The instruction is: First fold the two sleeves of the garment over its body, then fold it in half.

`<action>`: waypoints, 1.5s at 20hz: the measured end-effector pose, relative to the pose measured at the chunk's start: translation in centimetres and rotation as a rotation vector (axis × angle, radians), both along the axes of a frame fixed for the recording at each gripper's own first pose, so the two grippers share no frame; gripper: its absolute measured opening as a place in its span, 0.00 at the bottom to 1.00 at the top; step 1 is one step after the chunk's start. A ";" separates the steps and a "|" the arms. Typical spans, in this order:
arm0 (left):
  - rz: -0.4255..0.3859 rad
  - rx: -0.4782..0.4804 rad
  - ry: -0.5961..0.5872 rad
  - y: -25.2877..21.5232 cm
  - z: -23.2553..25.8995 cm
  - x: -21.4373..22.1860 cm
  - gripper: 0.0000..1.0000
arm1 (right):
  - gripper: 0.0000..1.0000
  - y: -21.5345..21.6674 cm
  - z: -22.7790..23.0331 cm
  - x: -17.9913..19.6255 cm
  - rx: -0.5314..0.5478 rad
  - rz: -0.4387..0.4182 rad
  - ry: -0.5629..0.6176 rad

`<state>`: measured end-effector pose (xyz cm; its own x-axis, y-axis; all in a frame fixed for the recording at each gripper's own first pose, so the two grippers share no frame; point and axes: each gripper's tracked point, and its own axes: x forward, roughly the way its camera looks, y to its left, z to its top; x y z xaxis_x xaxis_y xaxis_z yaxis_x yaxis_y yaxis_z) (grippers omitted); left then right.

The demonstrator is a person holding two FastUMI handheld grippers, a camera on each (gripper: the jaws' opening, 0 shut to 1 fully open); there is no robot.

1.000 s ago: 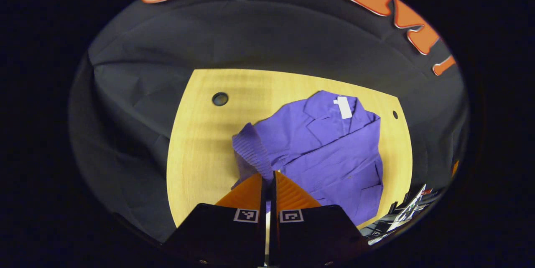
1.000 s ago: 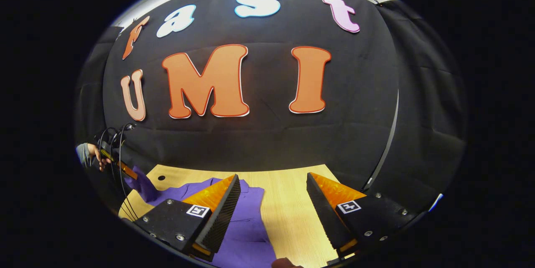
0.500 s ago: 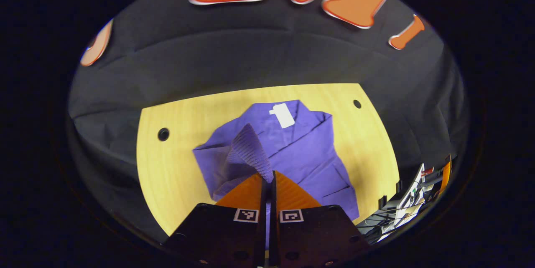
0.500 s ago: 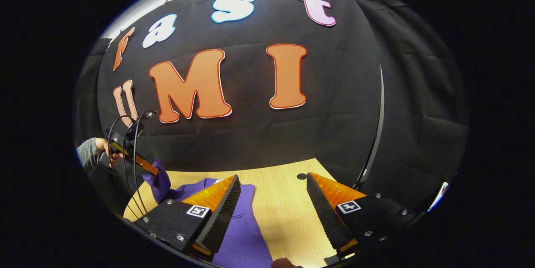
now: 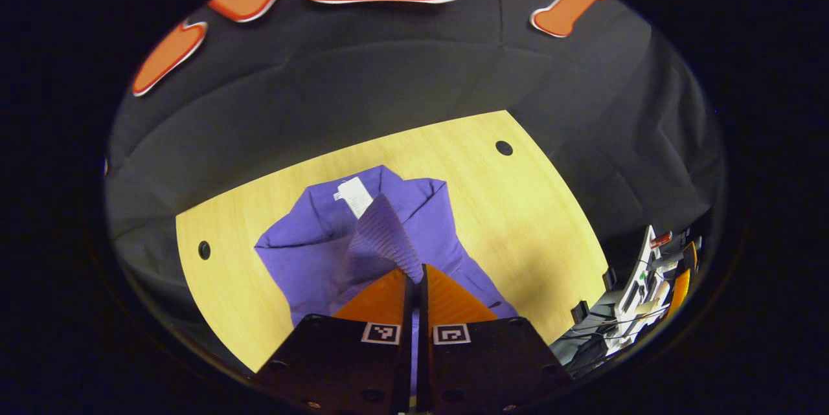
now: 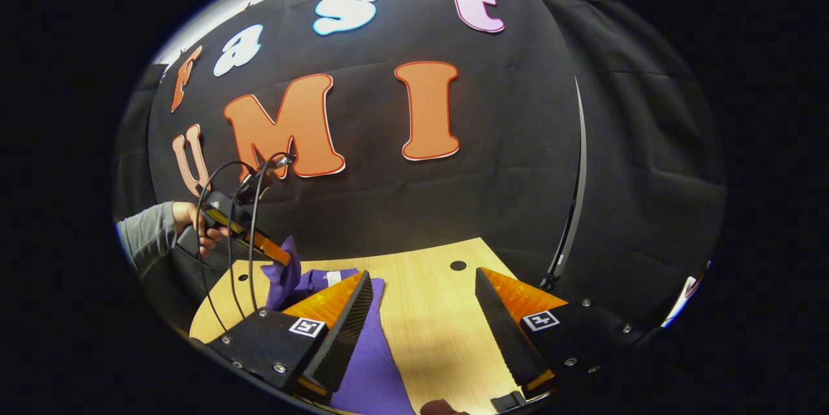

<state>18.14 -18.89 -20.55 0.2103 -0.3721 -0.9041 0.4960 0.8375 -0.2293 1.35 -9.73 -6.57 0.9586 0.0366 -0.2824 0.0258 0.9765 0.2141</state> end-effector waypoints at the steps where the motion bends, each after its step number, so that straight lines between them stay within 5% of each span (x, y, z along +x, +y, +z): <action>1: -0.007 -0.011 0.003 -1.0 -0.2 -0.1 0.05 | 0.95 -0.2 -0.3 0.0 0.004 0.000 0.006; 6: -0.033 -0.118 0.051 -6.2 0.2 -2.6 0.14 | 0.95 -1.2 -1.7 0.2 0.023 0.004 0.029; 11: -0.062 -0.163 -0.016 -6.1 2.3 -3.4 0.29 | 0.95 -1.4 -2.5 0.5 0.007 0.029 0.047; 15: -0.022 -0.151 -0.156 -1.6 4.5 -3.5 0.58 | 0.95 0.1 -3.5 1.1 -0.006 0.072 0.075; 18: 0.049 -0.076 -0.299 4.1 6.2 -3.8 0.90 | 0.95 2.1 -4.7 1.0 -0.032 0.121 0.102; 30: 0.321 0.148 -0.323 24.3 -0.2 -14.8 0.90 | 0.95 9.0 -13.2 -1.3 -0.144 0.280 0.304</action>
<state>3.35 5.38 -20.77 0.5727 -0.1140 -0.8118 0.2329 0.9721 0.0277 0.07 -0.69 -19.81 0.7898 0.2233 -0.5713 -0.2038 0.9740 0.0990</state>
